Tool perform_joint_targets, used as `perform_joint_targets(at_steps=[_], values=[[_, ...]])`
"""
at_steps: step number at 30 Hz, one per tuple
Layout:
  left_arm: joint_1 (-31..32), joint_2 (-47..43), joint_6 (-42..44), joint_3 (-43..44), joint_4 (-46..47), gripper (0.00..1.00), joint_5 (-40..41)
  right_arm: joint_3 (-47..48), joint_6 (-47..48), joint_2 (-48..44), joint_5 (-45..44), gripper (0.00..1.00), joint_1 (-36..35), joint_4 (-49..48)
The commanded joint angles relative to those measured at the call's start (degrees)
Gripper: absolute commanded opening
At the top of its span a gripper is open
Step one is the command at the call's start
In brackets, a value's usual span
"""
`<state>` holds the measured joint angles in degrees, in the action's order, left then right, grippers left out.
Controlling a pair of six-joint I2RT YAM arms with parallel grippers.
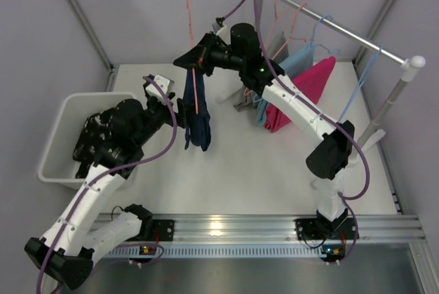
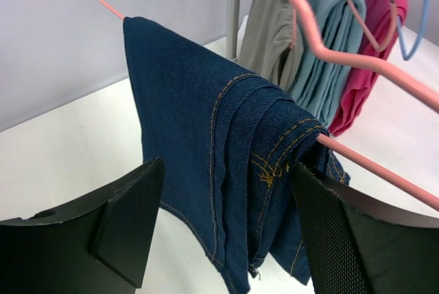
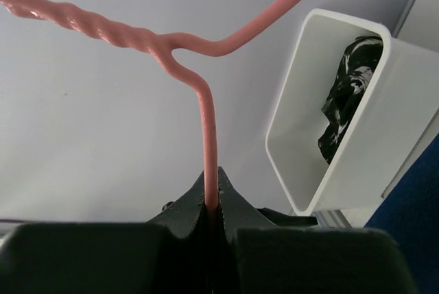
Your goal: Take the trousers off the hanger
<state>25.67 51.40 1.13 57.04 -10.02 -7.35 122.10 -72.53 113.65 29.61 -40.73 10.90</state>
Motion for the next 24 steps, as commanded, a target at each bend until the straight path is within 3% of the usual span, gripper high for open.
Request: perform_joint_targets(at_steps=[1,10,15,19,24], values=[[0.52,0.98,-0.6,1.59,5.1,0.78,4.36,0.33,-2.26,-6.33,1.07,0.0,-1.9,-7.82],[1.49,3.36,1.16,1.77,7.55,0.81,1.29,-2.39,-4.46,-8.26,3.09,0.0,-2.77,-12.04],[1.93,4.76,1.69,1.24,10.45,0.79,6.82,-3.8,-4.72,-9.84,3.53,0.0,-3.13,-12.48],[1.84,4.94,1.16,0.45,15.72,0.86,11.57,-5.64,-4.81,-11.25,3.53,0.0,-3.3,-14.49],[1.93,5.29,-0.86,0.01,16.79,0.89,15.09,-8.01,-4.29,-13.62,2.57,0.0,-3.39,-18.18]])
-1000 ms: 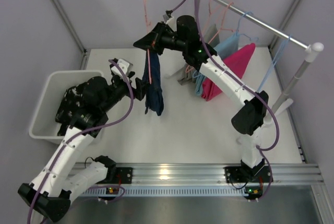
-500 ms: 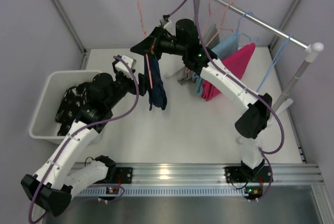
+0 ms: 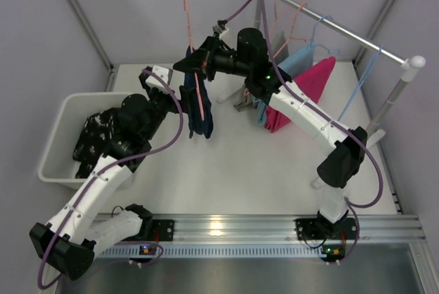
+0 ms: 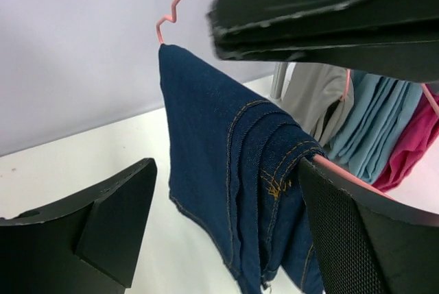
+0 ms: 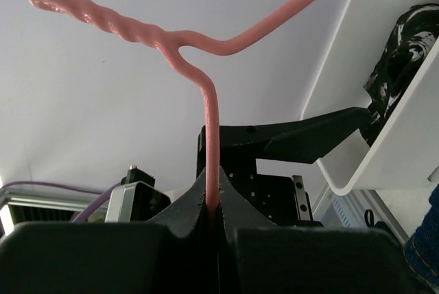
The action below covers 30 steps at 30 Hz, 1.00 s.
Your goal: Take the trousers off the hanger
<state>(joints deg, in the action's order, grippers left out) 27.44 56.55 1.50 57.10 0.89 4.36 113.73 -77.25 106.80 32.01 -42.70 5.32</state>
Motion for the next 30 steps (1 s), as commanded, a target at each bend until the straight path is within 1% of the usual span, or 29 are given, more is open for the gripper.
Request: perform_joint_targets(at_steps=[1,2,7,11,15,17,21,24,27,28,30], values=[[0.24,0.05,-1.23,-0.32,5.8,0.89,2.85,-0.69,0.7,-7.57,-0.54,0.0,-1.51,-14.01],[0.16,-0.21,-3.23,-0.85,5.79,0.89,2.5,-2.27,0.87,-8.79,-1.15,0.0,-1.42,-16.55],[0.16,-1.97,-3.79,-4.01,6.93,0.9,2.58,-4.39,4.04,-11.09,-3.7,0.0,-1.42,-22.1],[0.25,-2.33,-2.9,-4.45,8.25,0.91,0.66,-3.78,4.39,-11.35,-3.62,0.0,-1.51,-21.85],[0.59,-1.62,-2.99,-3.75,9.66,0.91,-4.44,-3.96,5.0,-11.71,-4.14,0.0,-1.86,-22.02],[1.73,-1.62,-3.34,-3.4,10.1,0.92,-7.69,-3.78,5.01,-11.71,-4.5,0.0,-1.78,-21.93],[3.41,-1.27,-4.13,-2.61,10.45,0.94,-9.98,-2.82,5.45,-11.62,-5.55,0.0,-1.86,-21.76],[5.25,-0.4,-4.13,-1.91,10.28,0.94,-9.2,-0.54,5.62,-10.92,-6.08,0.0,-1.95,-21.49],[7.1,0.83,-2.9,-1.38,10.8,0.93,-5.43,0.87,5.45,-10.92,-6.26,0.0,-2.39,-21.32],[7.1,1.1,-2.99,-0.77,10.98,0.93,-1.41,0.96,5.45,-11.09,-6.26,0.0,-2.56,-21.32],[7.1,2.24,-2.73,-0.06,10.89,0.92,2.91,0.96,5.79,-11.62,-6.0,0.0,-2.92,-21.41]])
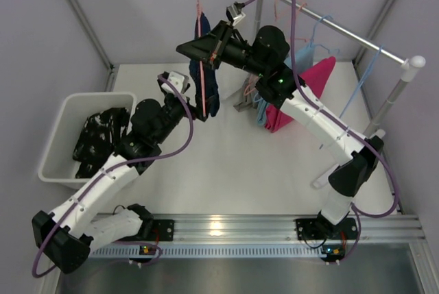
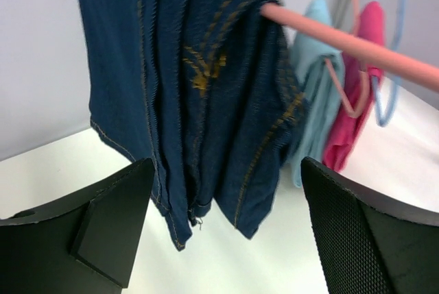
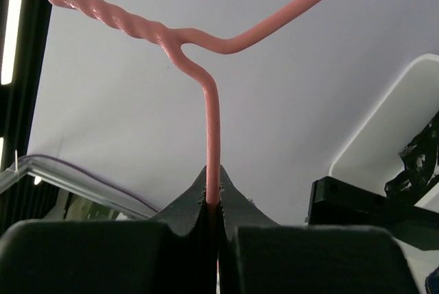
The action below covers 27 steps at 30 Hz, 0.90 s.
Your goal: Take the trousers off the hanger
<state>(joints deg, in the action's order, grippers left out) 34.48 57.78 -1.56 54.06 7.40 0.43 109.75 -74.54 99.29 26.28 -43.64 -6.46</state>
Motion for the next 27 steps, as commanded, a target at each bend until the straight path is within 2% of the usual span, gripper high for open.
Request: perform_joint_targets(at_steps=[1,9,13,16,20,27], values=[[0.06,1.02,0.94,3.41,4.47,0.92,9.13,4.94,3.44,-4.45,-0.35,0.0,-1.98,-9.54],[-0.46,-7.5,3.58,-0.36,-0.54,0.9,2.66,5.12,6.07,-5.42,-2.98,0.0,-2.07,-7.61],[-4.06,-10.14,1.84,0.25,-6.24,0.91,2.29,6.35,6.08,-4.98,-3.69,0.0,-2.15,-6.03],[-6.53,-10.93,-0.37,-0.62,-6.87,0.91,2.82,6.26,5.9,-5.07,-3.7,0.0,-2.15,-6.02],[-6.53,-9.18,0.07,-1.68,-6.08,0.91,3.44,6.7,5.29,-5.07,-3.52,0.0,-2.24,-6.2],[-6.36,-4.87,0.16,-0.63,-0.55,0.94,-5.17,6.88,5.11,-5.07,-4.05,0.0,-2.24,-6.2]])
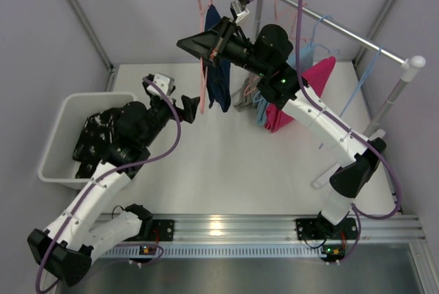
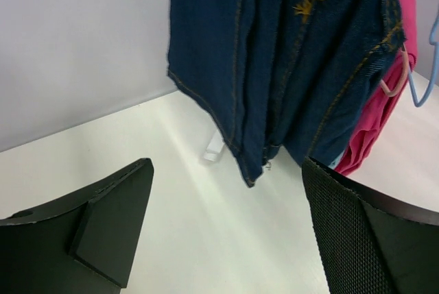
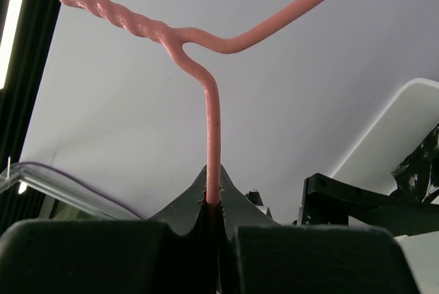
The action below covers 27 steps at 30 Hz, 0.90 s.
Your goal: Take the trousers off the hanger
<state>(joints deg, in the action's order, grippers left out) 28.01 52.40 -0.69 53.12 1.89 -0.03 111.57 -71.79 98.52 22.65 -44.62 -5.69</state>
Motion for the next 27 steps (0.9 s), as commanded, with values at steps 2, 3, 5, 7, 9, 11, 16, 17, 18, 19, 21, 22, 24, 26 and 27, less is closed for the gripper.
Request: perform_joint_targets(at_steps=[2,3,5,7,9,11,16,17,18,19,21,22,24,26,27], values=[[0.38,2.35,-0.63,1.01,5.32,0.94,-5.33,5.5,2.09,-4.13,-0.42,0.0,-1.52,-6.96],[0.38,2.96,-0.8,1.71,5.75,0.94,-5.24,5.59,2.0,-4.04,-0.42,0.0,-1.61,-6.96],[0.29,4.11,-1.07,2.42,6.72,0.94,-4.98,5.85,1.83,-3.95,-0.59,0.0,-2.05,-6.96],[0.55,5.16,-1.33,2.86,7.94,0.93,-4.45,5.94,1.74,-3.86,-0.59,0.0,-2.4,-6.96],[0.73,6.04,-1.68,3.65,8.39,0.93,-1.12,6.29,1.65,-3.77,-0.59,0.0,-2.84,-7.05],[0.73,7.01,-2.21,4.0,8.74,0.93,3.51,6.82,1.83,-3.6,-0.59,0.0,-3.36,-6.96],[0.73,6.93,-1.77,3.92,10.68,0.91,5.22,7.26,2.53,-3.69,-0.42,0.0,-4.25,-6.87],[0.73,6.84,-1.6,3.83,10.68,0.91,4.87,7.26,2.62,-3.6,-0.42,0.0,-4.42,-6.79],[0.73,6.66,-1.34,3.57,10.59,0.91,4.0,7.35,2.62,-3.69,-0.42,0.0,-4.42,-6.7],[0.73,6.23,-0.98,3.48,10.59,0.91,3.55,7.43,2.71,-3.69,-0.51,0.0,-4.42,-6.61],[0.73,5.61,-0.19,2.52,10.5,0.91,2.85,7.52,2.88,-3.51,-0.51,0.0,-4.42,-6.61],[0.73,4.65,0.16,2.25,10.33,0.92,1.71,7.7,2.97,-3.68,-0.51,0.0,-4.42,-6.61],[0.73,2.46,1.73,0.67,10.33,0.93,0.3,7.79,3.5,-3.69,-0.59,0.0,-4.25,-6.44],[0.73,1.13,2.09,-0.47,9.54,0.93,-2.42,7.96,3.94,-3.69,-0.77,0.0,-4.25,-6.17],[0.73,0.51,1.83,-0.74,8.93,0.94,-2.17,7.96,3.94,-3.69,-0.77,0.0,-4.25,-5.91]])
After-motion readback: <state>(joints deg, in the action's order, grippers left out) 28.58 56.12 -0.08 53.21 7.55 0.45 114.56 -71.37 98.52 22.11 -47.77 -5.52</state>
